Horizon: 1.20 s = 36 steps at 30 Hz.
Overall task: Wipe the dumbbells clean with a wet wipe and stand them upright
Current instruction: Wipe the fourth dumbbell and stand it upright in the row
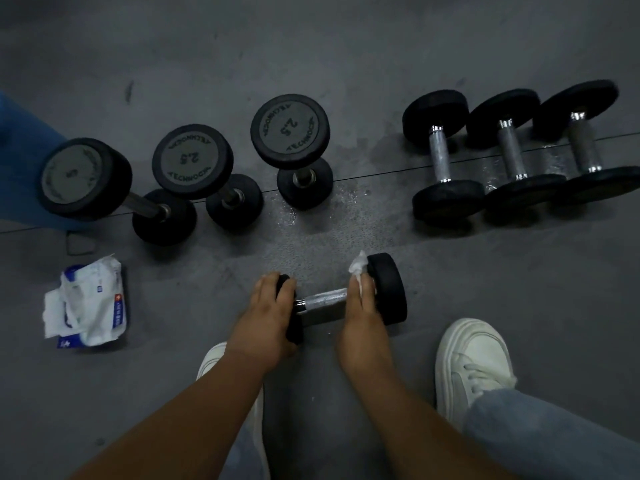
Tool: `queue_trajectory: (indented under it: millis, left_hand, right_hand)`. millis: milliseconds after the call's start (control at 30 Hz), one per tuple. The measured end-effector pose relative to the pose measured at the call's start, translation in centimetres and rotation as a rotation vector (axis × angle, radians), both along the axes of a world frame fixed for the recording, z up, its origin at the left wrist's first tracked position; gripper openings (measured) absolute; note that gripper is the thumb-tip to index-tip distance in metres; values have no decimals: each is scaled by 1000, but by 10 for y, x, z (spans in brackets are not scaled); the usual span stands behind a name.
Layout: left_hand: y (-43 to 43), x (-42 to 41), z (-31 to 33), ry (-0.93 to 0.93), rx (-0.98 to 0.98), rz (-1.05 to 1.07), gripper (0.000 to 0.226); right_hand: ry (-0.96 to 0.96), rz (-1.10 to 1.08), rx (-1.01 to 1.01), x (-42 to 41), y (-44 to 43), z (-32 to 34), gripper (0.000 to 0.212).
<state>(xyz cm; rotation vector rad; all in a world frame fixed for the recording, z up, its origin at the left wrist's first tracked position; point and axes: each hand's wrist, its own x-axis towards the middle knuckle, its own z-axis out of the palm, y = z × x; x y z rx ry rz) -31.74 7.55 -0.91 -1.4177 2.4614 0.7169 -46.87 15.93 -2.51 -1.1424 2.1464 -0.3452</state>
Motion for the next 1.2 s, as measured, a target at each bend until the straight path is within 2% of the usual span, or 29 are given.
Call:
queue_trajectory:
  millis: [100, 233, 367, 467, 667, 800, 900, 1067, 1200]
  left_hand:
    - [0, 1, -1, -11, -5, -21, 105]
    - [-1, -2, 4, -36, 2, -12, 106]
    - [-2, -1, 5, -20, 21, -6, 106]
    - [-2, -1, 4, -26, 9, -13, 107]
    - [-2, -3, 7, -18, 29, -12, 105]
    - [-1, 0, 3, 19, 7, -17, 104]
    - [-2, 0, 4, 5, 2, -17, 103]
    - [0, -1, 6, -1, 5, -20, 103]
    - [0, -2, 9, -22, 21, -21, 102]
  right_hand:
    - [-30, -98, -2, 4, -6, 1, 94]
    - [-39, -21, -42, 6, 13, 3, 91]
    - [-53, -116, 35, -3, -19, 6, 82]
    - [8, -69, 32, 13, -6, 12, 80]
    - [-48, -139, 84, -5, -22, 12, 78]
    - [-77, -103, 0, 8, -3, 11, 81]
    - [-166, -188, 51, -8, -26, 8, 70]
    - [-135, -130, -80, 7, -4, 9, 72]
    - [-196, -211, 32, -7, -29, 8, 62]
